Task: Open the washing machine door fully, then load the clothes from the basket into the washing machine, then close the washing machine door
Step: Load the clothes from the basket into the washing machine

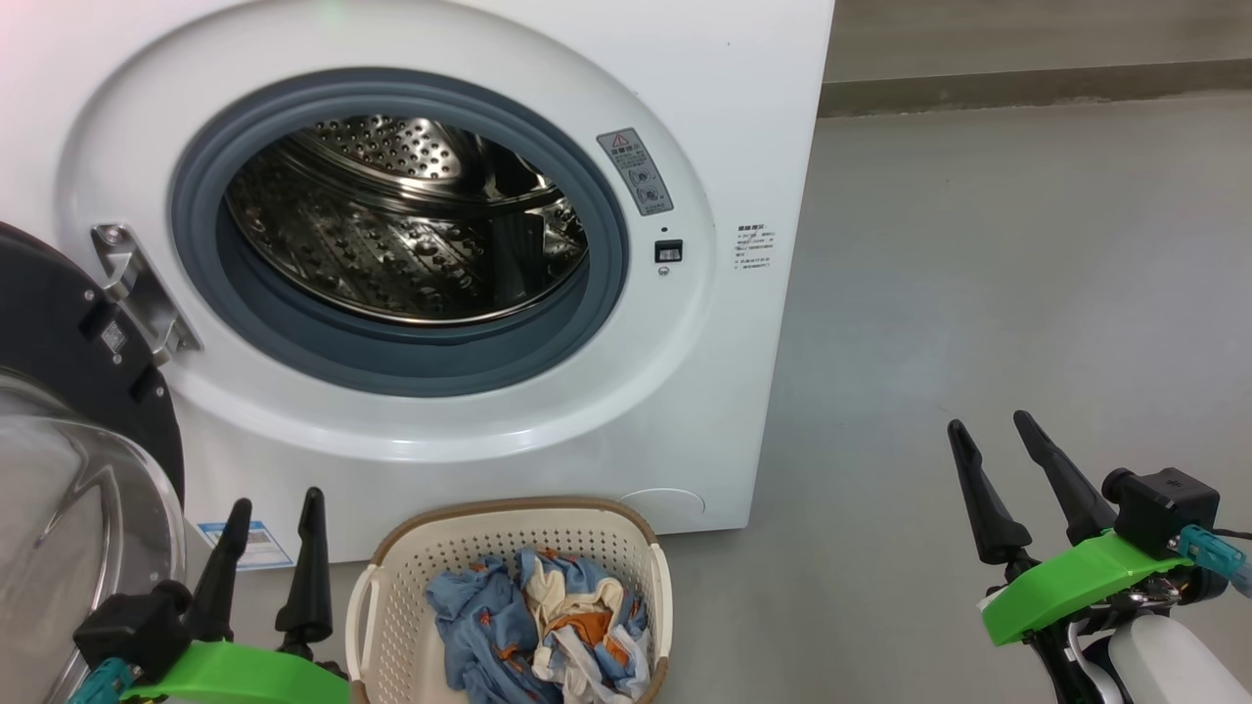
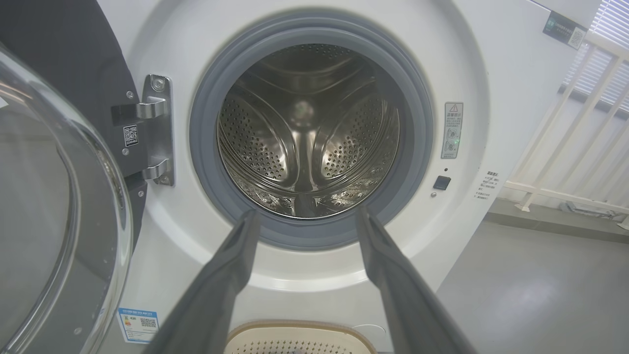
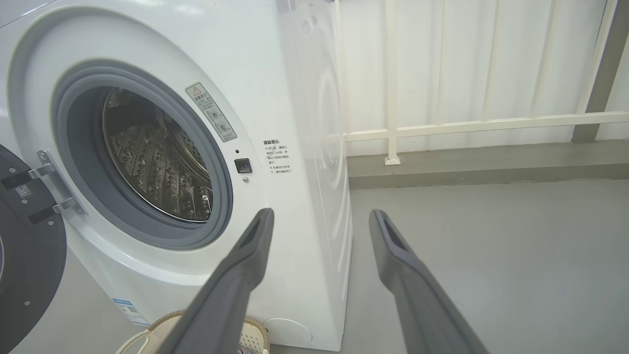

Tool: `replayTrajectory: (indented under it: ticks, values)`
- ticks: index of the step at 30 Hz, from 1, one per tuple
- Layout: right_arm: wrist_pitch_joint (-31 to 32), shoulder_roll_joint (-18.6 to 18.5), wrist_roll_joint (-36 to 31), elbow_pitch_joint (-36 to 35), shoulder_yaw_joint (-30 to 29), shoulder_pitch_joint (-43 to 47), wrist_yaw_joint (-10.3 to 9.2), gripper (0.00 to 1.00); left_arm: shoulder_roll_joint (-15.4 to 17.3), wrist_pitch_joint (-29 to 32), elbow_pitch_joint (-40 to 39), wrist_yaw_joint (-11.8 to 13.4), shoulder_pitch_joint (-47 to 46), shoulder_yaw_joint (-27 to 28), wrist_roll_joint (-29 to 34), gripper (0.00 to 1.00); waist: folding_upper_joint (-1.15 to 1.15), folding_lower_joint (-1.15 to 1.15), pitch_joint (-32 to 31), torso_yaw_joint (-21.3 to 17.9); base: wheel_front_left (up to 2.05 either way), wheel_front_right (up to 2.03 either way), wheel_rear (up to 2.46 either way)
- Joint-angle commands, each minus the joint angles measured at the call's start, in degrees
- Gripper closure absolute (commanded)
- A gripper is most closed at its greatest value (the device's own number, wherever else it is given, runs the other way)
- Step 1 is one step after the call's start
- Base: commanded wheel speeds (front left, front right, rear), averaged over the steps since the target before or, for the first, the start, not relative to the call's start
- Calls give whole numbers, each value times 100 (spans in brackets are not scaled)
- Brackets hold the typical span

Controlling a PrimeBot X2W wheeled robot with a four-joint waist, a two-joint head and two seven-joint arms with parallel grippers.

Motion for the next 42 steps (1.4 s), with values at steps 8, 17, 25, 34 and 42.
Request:
replayTrajectory:
  ticks: [8,17,25,34,42]
  values:
    - [-70,-73,37,-129,60,-92,33,0,140,-38,-102,11,-162,199,17,0,0,0,9,17,0,0,0]
    - [-70,-67,30,-136,48,-106,33,0,137,-38,-115,17,-166,225,14,0,0,0,27,16,0,0,0]
    - [-70,-51,33,-116,51,-125,33,0,142,-38,-117,6,-162,250,34,0,0,0,38,-2,0,0,0]
    - [-70,-48,38,-109,42,-129,33,0,138,-38,-88,-2,-182,249,43,0,0,0,40,-3,0,0,0]
    - [-70,-53,53,-94,56,-132,33,0,123,-38,-70,6,-190,254,46,0,0,0,46,-5,0,0,0]
